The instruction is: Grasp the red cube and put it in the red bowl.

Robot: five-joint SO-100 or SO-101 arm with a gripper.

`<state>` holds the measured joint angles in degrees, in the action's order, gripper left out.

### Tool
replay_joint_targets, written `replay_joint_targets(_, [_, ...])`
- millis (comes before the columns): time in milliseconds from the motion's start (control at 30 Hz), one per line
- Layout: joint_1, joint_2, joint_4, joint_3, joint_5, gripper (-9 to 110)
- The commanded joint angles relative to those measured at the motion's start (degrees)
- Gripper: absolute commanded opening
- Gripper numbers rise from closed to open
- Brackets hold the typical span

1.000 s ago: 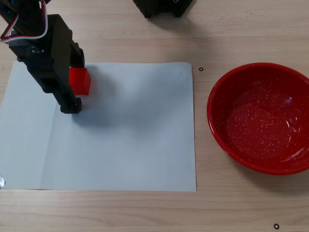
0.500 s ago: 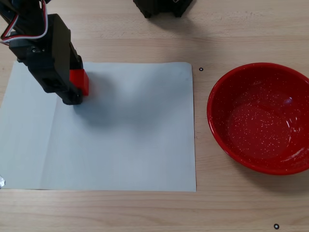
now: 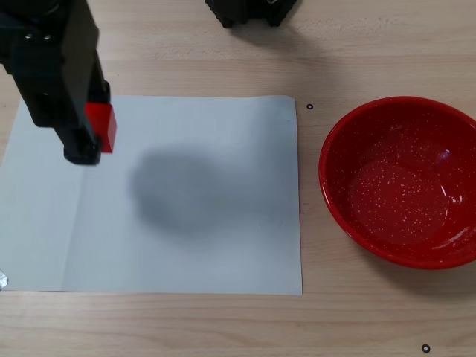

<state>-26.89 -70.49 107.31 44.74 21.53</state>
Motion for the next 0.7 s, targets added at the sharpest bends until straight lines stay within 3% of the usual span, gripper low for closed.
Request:
replay_joint_targets(0, [2.37, -9.49, 1.85, -6.24, -2.2, 0])
replay_joint_targets(667, [37.35, -22.59, -0.7, -0.88, -17.05, 0])
